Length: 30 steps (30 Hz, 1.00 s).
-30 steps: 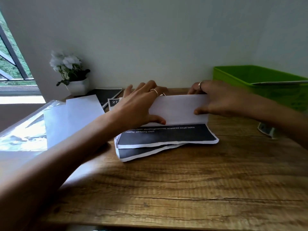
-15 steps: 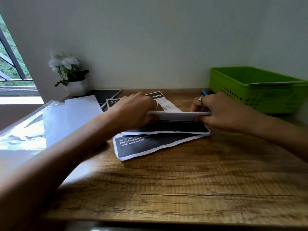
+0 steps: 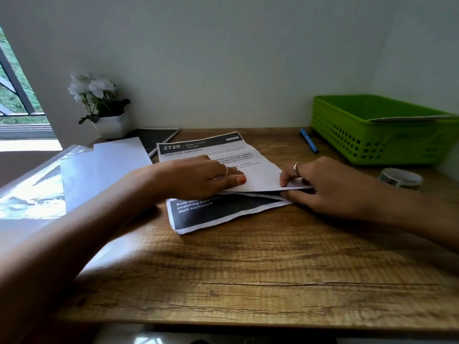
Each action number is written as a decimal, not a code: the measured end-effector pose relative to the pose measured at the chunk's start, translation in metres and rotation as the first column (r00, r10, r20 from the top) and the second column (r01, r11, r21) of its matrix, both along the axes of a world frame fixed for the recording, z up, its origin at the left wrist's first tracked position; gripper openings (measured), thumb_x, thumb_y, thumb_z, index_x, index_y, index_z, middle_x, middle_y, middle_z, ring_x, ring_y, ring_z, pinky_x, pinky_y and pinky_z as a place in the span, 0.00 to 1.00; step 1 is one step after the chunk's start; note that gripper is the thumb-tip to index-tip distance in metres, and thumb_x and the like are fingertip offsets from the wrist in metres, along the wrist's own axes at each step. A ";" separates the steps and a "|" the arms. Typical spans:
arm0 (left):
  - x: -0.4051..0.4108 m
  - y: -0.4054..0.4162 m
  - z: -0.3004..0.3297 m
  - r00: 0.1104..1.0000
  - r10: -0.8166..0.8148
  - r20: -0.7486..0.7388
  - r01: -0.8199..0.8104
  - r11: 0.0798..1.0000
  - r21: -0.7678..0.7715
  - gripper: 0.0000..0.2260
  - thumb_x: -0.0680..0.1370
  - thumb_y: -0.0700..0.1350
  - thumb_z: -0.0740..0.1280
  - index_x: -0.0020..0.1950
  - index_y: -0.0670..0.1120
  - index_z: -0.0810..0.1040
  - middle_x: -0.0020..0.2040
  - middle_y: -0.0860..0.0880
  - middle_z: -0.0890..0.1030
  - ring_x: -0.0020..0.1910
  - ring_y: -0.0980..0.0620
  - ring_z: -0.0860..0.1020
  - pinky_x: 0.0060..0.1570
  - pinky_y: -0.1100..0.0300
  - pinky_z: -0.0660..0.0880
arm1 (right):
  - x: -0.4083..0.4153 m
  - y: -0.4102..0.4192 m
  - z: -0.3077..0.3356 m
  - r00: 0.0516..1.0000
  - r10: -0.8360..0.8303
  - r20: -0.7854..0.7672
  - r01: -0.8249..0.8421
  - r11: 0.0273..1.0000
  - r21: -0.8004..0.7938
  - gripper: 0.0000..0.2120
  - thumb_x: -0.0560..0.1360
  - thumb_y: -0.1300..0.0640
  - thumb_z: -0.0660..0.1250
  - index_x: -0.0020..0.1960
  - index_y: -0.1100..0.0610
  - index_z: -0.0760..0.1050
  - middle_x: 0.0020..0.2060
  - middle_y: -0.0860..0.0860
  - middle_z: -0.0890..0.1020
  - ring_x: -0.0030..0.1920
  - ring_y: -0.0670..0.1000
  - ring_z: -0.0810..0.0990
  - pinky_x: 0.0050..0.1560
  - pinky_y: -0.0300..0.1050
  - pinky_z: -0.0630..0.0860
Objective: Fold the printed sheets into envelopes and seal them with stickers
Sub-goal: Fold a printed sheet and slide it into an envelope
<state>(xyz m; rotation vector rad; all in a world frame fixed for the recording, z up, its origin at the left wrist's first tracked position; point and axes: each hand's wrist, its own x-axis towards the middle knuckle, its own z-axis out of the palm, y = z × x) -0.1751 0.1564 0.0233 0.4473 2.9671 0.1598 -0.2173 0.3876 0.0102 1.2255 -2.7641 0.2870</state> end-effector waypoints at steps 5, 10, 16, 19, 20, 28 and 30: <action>-0.005 -0.003 -0.012 0.999 0.023 -0.030 -0.026 0.996 -0.081 0.23 0.79 0.58 0.53 0.74 0.59 0.57 0.74 0.52 0.63 0.70 0.50 0.65 0.69 0.55 0.60 | 0.003 0.001 -0.001 0.997 -0.019 0.070 0.015 0.998 0.060 0.15 0.75 0.38 0.58 0.57 0.43 0.71 0.44 0.40 0.77 0.40 0.38 0.73 0.36 0.32 0.65; -0.007 -0.004 -0.021 0.999 0.013 0.051 -0.012 1.000 -0.020 0.23 0.80 0.57 0.49 0.75 0.60 0.49 0.77 0.57 0.49 0.76 0.55 0.50 0.75 0.52 0.48 | -0.001 -0.007 -0.006 0.953 0.003 0.303 -0.050 0.988 0.147 0.25 0.78 0.39 0.47 0.75 0.39 0.51 0.75 0.37 0.54 0.73 0.39 0.55 0.73 0.38 0.52; -0.006 -0.003 -0.030 0.998 0.040 0.054 -0.044 0.997 0.067 0.22 0.82 0.55 0.47 0.76 0.58 0.47 0.77 0.58 0.46 0.75 0.60 0.44 0.75 0.53 0.43 | -0.009 -0.030 -0.009 0.951 0.027 0.307 -0.084 0.981 0.175 0.25 0.81 0.44 0.46 0.76 0.44 0.44 0.76 0.41 0.47 0.75 0.40 0.46 0.76 0.47 0.47; -0.003 0.002 -0.035 0.996 0.059 0.065 -0.060 0.998 0.017 0.22 0.82 0.55 0.45 0.75 0.58 0.43 0.77 0.58 0.43 0.75 0.60 0.41 0.74 0.52 0.41 | -0.011 -0.037 -0.010 0.959 0.009 0.284 -0.085 0.963 0.257 0.27 0.81 0.44 0.46 0.76 0.47 0.41 0.77 0.44 0.44 0.75 0.42 0.45 0.76 0.47 0.44; -0.002 0.002 -0.037 0.996 0.065 0.067 -0.065 0.998 0.002 0.22 0.82 0.55 0.44 0.75 0.58 0.42 0.77 0.58 0.42 0.74 0.60 0.40 0.74 0.52 0.40 | -0.011 -0.038 -0.012 0.961 0.012 0.277 -0.091 0.958 0.274 0.27 0.81 0.43 0.45 0.76 0.47 0.39 0.77 0.44 0.43 0.75 0.42 0.43 0.76 0.47 0.42; -0.006 -0.003 -0.034 0.987 0.105 0.118 -0.104 0.994 -0.015 0.23 0.81 0.56 0.42 0.74 0.59 0.38 0.76 0.60 0.39 0.73 0.62 0.38 0.73 0.55 0.37 | -0.012 -0.040 -0.029 0.988 0.019 0.156 -0.050 0.980 0.195 0.27 0.80 0.41 0.41 0.76 0.44 0.39 0.76 0.41 0.43 0.75 0.39 0.41 0.74 0.42 0.39; -0.005 -0.001 -0.036 0.987 0.092 0.134 -0.089 0.996 -0.024 0.23 0.81 0.57 0.43 0.74 0.60 0.38 0.76 0.60 0.39 0.73 0.62 0.38 0.73 0.55 0.37 | -0.013 -0.037 -0.032 0.986 0.020 0.164 -0.048 0.984 0.173 0.27 0.80 0.41 0.42 0.76 0.44 0.40 0.76 0.40 0.43 0.75 0.39 0.42 0.73 0.41 0.40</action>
